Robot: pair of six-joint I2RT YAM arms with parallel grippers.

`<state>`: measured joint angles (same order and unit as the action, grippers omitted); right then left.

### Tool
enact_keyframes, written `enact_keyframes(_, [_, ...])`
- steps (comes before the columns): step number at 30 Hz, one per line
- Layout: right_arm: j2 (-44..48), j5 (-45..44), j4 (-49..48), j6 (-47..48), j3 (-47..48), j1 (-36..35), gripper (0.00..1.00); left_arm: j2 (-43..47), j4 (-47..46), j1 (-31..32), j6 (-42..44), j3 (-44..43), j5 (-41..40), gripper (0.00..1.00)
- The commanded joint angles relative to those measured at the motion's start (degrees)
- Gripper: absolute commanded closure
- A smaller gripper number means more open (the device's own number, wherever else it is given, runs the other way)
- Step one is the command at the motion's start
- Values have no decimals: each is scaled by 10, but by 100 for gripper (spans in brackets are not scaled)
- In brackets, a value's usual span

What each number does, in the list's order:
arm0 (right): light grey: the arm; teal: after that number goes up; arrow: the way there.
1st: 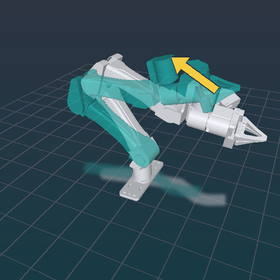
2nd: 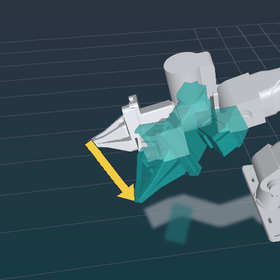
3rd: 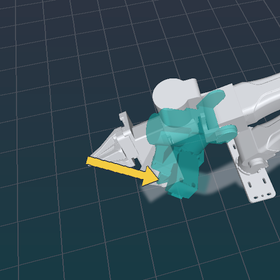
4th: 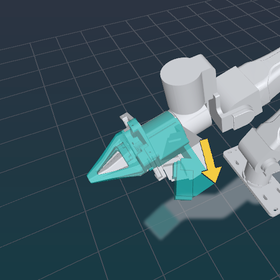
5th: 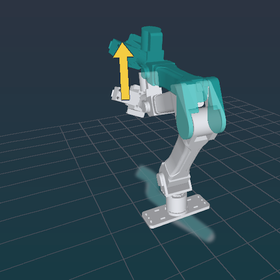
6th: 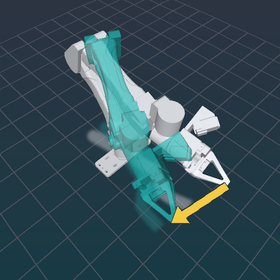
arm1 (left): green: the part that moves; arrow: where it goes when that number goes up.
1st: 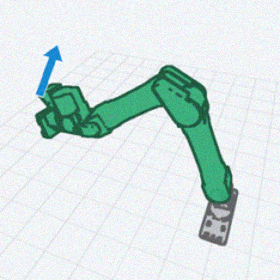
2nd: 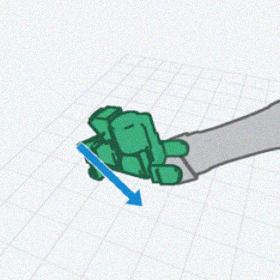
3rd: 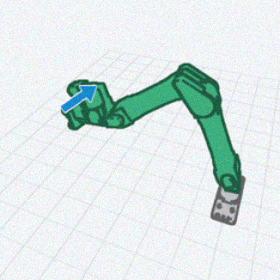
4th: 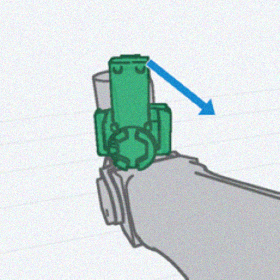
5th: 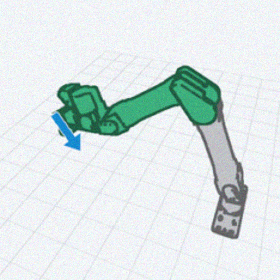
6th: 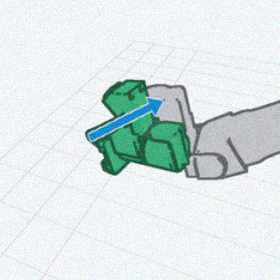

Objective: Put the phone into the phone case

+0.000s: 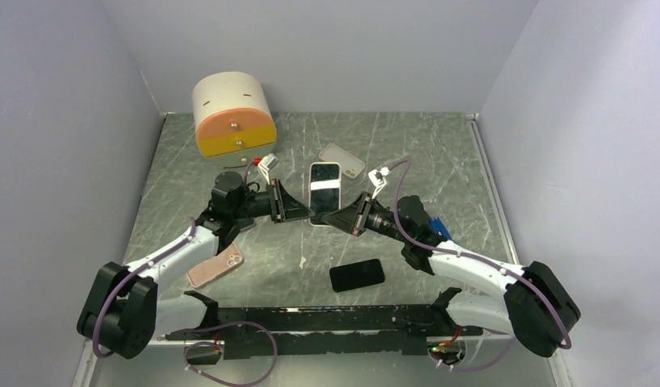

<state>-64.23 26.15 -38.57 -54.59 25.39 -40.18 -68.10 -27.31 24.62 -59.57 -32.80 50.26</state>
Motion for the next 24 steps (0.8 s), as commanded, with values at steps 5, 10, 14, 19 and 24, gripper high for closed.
enact_keyframes(5, [1,-27,-22,30,45,-9,100,12,101,3,64,-48,-18,97])
enact_keyframes(10, [-5,-30,-20,33,48,-10,100,18,136,3,87,-59,-27,77])
enact_keyframes(14, [-2,-66,31,52,59,-9,100,33,216,3,143,-80,-69,51])
enact_keyframes(19, [-10,-141,140,85,76,2,100,107,365,3,225,-110,-193,26])
enact_keyframes(24, [-70,-153,184,100,105,2,100,131,469,3,312,-152,-263,6])
